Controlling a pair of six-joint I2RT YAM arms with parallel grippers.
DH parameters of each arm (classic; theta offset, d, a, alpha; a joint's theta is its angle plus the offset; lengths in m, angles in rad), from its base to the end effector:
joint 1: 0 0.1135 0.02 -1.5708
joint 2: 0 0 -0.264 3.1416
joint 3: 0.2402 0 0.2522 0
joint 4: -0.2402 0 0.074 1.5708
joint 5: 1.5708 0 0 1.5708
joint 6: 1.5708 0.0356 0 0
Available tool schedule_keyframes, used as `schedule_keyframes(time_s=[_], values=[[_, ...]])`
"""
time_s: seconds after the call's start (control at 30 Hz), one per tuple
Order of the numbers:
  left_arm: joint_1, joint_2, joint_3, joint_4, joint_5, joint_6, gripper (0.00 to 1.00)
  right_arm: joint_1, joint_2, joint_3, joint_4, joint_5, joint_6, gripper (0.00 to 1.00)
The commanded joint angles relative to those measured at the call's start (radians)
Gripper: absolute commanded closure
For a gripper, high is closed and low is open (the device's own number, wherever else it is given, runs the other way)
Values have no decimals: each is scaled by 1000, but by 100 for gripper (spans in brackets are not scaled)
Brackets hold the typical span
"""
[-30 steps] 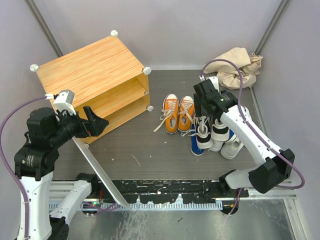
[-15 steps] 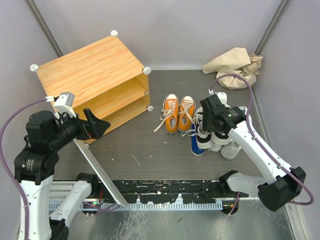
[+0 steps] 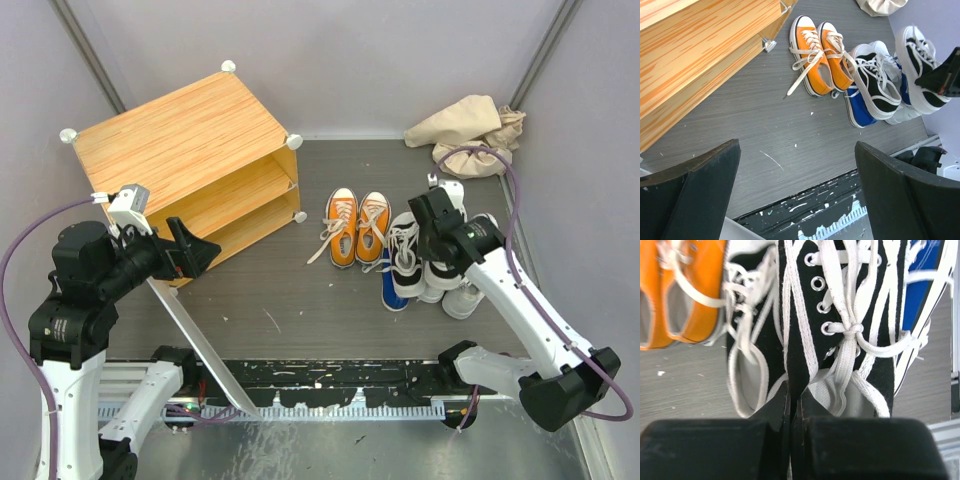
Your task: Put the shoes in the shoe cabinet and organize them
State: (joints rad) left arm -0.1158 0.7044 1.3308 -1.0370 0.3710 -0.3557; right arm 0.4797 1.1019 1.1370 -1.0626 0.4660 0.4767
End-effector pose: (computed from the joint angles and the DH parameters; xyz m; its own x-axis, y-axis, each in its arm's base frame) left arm 0.0784 -0.0221 0.4339 -0.5242 -0.2658 -0.8091 0.2724 0.8478 -0.4550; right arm 0.1831 0.0772 0.3270 -0.7694 0.0618 -0.6358 0.1652 0.9807 -0.1045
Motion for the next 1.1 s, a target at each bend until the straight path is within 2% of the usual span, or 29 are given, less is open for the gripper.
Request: schedule_keyframes(time_s=[0.0,0.13,0.27,0.37,0.67,1.07], values=[[-2,-3,15,48,3,-4,2,2,-10,173,49,-47,-101,99],[-2,-7,13,50,-20,-9,2,103,20,217,102,-203,-137,99],[-2,0,17,49,-23,-18,2,321,99,271,162,-216,-124,99],[-2,1,14,51,-21,-22,2,415,173,336,196,-271,-144,99],[-3,9,4,53,-24,-29,2,438,356,482,329,-460,-245,99],[-2,8,-20,52,-5,-31,2,436,668,842,385,-494,-365,99]])
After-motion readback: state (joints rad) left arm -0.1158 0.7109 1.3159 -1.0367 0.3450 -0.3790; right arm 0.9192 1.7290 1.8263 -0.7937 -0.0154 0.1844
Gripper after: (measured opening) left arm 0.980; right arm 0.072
